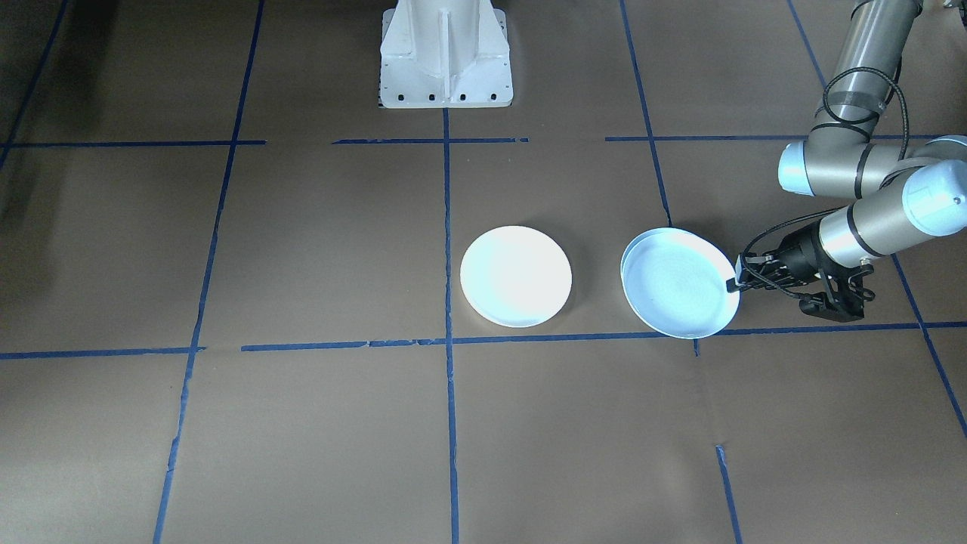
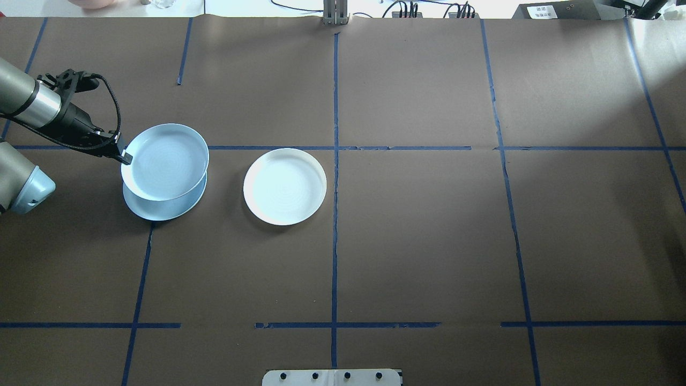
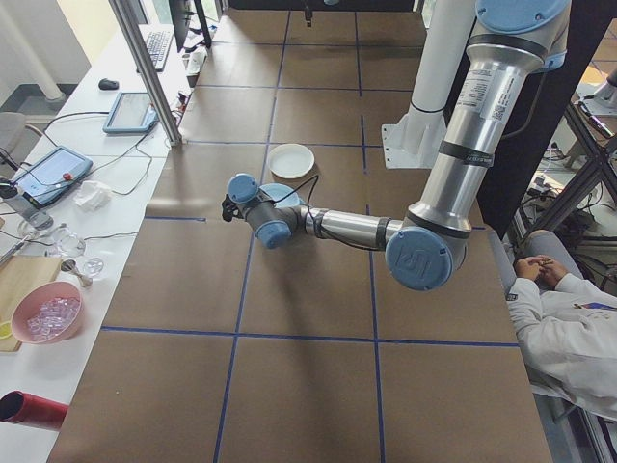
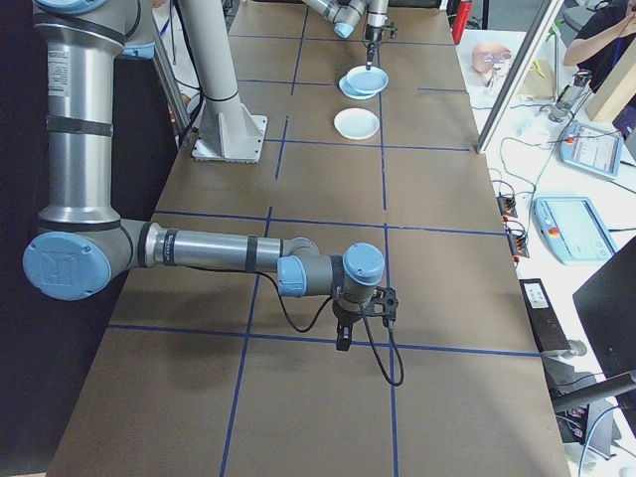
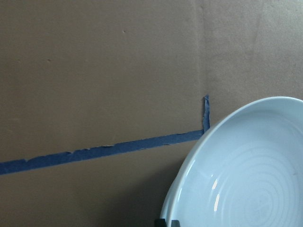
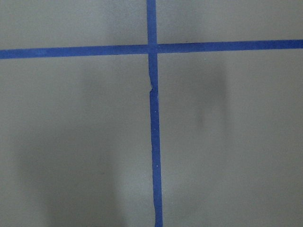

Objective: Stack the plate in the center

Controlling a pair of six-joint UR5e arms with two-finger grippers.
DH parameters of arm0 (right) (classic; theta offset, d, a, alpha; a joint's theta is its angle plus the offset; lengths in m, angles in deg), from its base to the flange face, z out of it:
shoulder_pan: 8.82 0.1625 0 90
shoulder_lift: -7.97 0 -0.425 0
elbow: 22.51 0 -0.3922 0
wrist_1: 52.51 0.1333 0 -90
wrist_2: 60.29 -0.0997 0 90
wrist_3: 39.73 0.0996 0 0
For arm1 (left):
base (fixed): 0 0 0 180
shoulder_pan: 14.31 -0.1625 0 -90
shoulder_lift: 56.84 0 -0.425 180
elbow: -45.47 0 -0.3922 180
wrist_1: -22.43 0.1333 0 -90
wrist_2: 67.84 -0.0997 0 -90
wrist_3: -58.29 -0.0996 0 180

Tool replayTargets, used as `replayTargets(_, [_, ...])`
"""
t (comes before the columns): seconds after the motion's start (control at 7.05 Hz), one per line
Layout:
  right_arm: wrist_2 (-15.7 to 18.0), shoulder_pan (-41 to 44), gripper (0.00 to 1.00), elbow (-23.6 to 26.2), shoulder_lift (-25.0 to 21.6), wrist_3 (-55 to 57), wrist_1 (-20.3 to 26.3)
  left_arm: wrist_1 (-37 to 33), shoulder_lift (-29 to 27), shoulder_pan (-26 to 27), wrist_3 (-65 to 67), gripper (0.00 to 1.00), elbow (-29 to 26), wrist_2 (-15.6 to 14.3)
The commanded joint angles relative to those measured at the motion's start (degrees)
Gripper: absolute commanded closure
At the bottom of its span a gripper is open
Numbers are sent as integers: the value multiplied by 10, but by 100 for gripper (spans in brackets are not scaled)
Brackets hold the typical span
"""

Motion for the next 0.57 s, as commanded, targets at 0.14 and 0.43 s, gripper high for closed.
replayTargets(0.14, [0,0,0,0,0,0,0,42,16,-6,-3,100,37,-3])
replayTargets(0.43, [0,0,0,0,0,0,0,45,30,-13,-3,100,47,-3])
